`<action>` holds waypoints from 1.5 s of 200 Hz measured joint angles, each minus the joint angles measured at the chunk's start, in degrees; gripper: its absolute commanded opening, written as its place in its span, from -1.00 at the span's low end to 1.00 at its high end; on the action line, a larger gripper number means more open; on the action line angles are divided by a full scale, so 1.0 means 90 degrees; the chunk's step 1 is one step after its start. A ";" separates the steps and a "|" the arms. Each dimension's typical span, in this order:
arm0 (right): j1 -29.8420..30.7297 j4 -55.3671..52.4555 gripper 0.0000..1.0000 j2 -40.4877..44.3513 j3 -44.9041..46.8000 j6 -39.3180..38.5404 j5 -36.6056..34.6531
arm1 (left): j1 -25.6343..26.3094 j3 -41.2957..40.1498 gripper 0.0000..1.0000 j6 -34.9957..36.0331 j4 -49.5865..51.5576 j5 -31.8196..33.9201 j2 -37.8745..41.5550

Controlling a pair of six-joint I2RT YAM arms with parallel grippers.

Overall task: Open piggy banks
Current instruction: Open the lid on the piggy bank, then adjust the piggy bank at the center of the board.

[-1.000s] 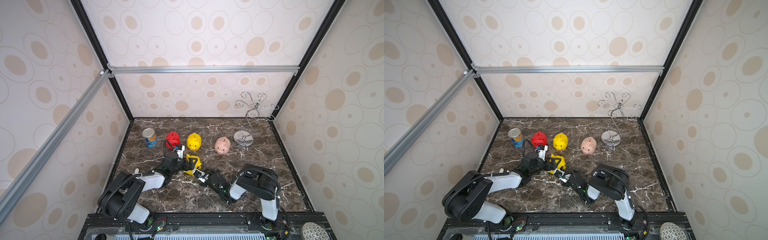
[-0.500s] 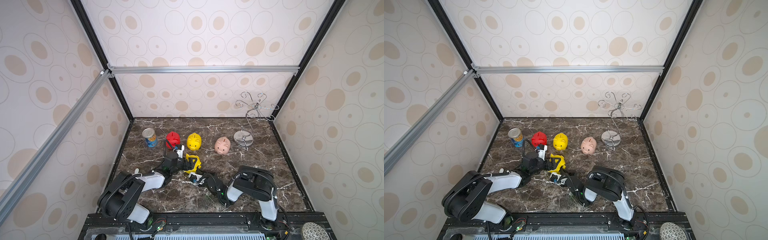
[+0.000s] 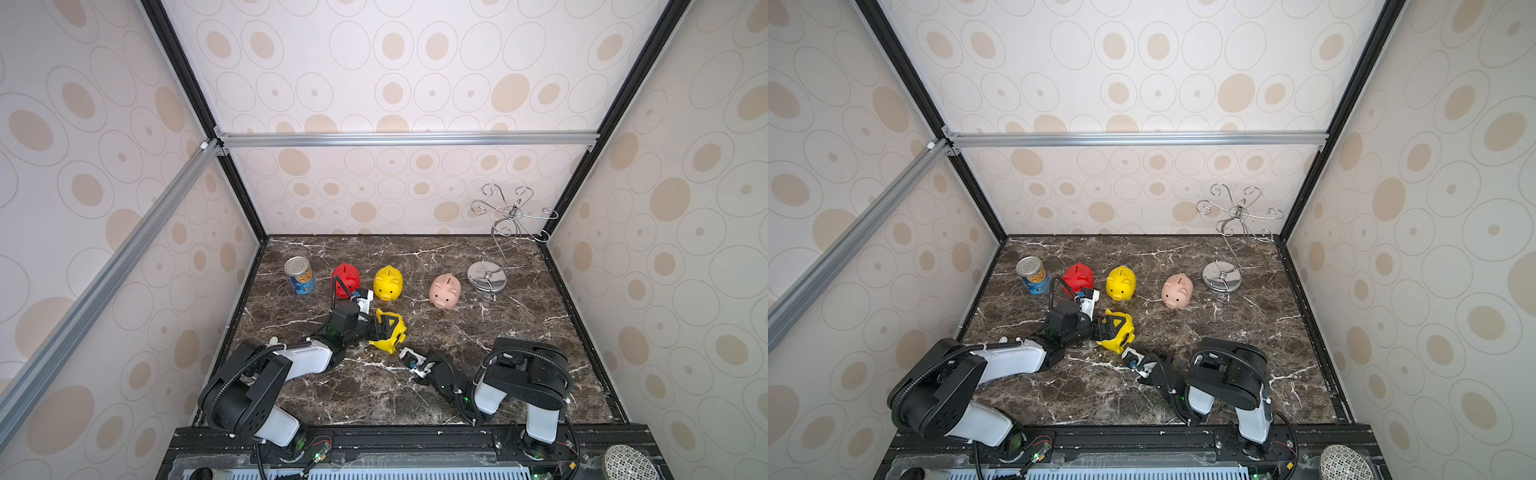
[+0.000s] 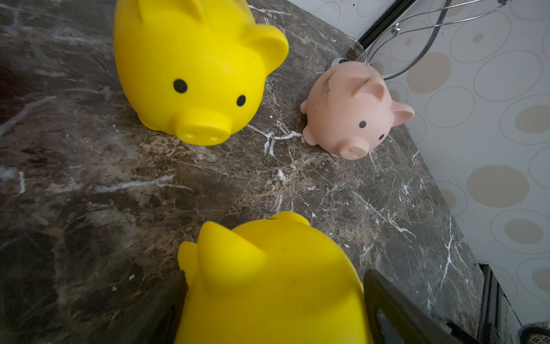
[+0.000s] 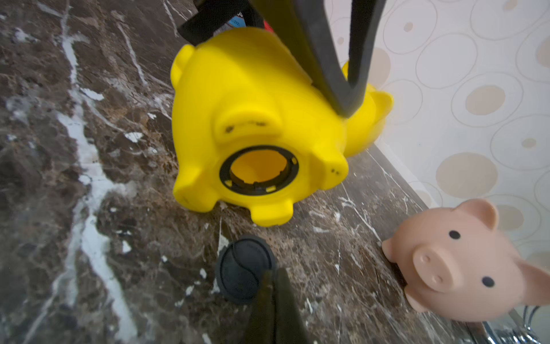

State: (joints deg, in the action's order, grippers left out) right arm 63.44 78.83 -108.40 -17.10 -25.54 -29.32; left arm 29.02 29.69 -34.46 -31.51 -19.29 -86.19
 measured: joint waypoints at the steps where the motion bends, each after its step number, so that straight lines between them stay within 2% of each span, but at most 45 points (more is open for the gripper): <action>1: 0.0000 0.0000 -1.00 0.0002 0.0005 0.0007 -0.0007 | 0.0000 0.0002 0.85 0.0000 0.0000 0.0000 -0.0002; 22: 0.0000 -0.0022 -1.00 0.0214 0.0080 0.0168 -0.0160 | -0.0012 0.0032 0.87 -0.0005 0.0007 -0.0075 -0.0032; 32: 0.0000 -0.0107 -0.89 0.0437 0.0092 0.0238 -0.0233 | -0.0015 0.0034 0.88 -0.0007 0.0027 -0.0109 -0.0022; 45: 0.0000 -0.0401 -0.62 0.0848 0.0061 0.0408 -0.0328 | -0.0017 0.0034 0.90 -0.0022 0.0097 -0.0129 0.0029; 47: 0.0000 -0.0457 -0.48 0.0901 0.0053 0.0393 -0.0342 | -0.0017 0.0034 0.90 -0.0024 0.0112 -0.0129 0.0039; 53: 0.0005 -0.0678 -0.28 0.1146 0.0029 0.0522 -0.0381 | -0.0017 0.0034 0.93 -0.0027 0.0192 -0.0124 0.0092; 61: 0.0005 -0.1190 -0.14 0.1554 -0.0063 0.0636 -0.0413 | -0.0017 0.0032 0.95 -0.0032 0.0325 -0.0114 0.0177; 62: 0.0005 -0.1234 -0.07 0.1593 -0.0075 0.0651 -0.0415 | -0.0017 0.0032 0.95 -0.0032 0.0338 -0.0114 0.0187; 68: 0.0005 -0.1792 0.00 0.1940 -0.0223 0.0806 -0.0418 | -0.0017 0.0024 0.96 -0.0041 0.0427 -0.0102 0.0284; 92: -0.0010 -0.4194 0.11 0.2982 -0.1319 0.1608 -0.0172 | -0.0017 0.0002 0.97 -0.0078 0.0721 -0.0015 0.0794; 104: -0.0012 -0.4911 0.23 0.3332 -0.1693 0.1931 -0.0010 | -0.0017 -0.0022 0.98 -0.0117 0.0814 0.0066 0.1090; 127: -0.0015 -0.6011 0.33 0.3789 -0.1991 0.2380 0.0396 | -0.0017 -0.0109 1.00 -0.0240 0.1047 0.0306 0.1719; 166: -0.0015 -0.7577 0.51 0.3305 -0.2769 0.2822 0.1297 | -0.0075 -0.0138 1.00 -0.0435 0.1785 0.1207 0.2788; 174: -0.0015 -0.7856 0.61 0.3101 -0.3011 0.2907 0.1430 | -0.0102 -0.0138 1.00 -0.0469 0.1977 0.1457 0.3002; 206: -0.0015 -0.8544 0.71 0.2341 -0.3813 0.3099 0.1396 | -0.0221 -0.0143 1.00 -0.0576 0.2482 0.2091 0.3648; 219: -0.0015 -0.8728 0.83 0.2086 -0.4075 0.3147 0.1302 | -0.0248 -0.0146 1.00 -0.0597 0.2608 0.2229 0.3832; 257: -0.0061 -0.9141 0.84 0.1426 -0.4724 0.3254 0.0838 | -0.0282 -0.0185 1.00 -0.0605 0.2766 0.2373 0.3946; 300: -0.0410 -0.9277 0.76 0.1355 -0.4622 0.3368 0.0646 | -0.0296 -0.0214 1.00 -0.0602 0.2837 0.2368 0.3944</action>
State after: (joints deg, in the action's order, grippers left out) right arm 59.75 -4.67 -96.20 -58.70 4.78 -23.51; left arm 26.35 27.77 -39.88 -5.98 2.02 -50.70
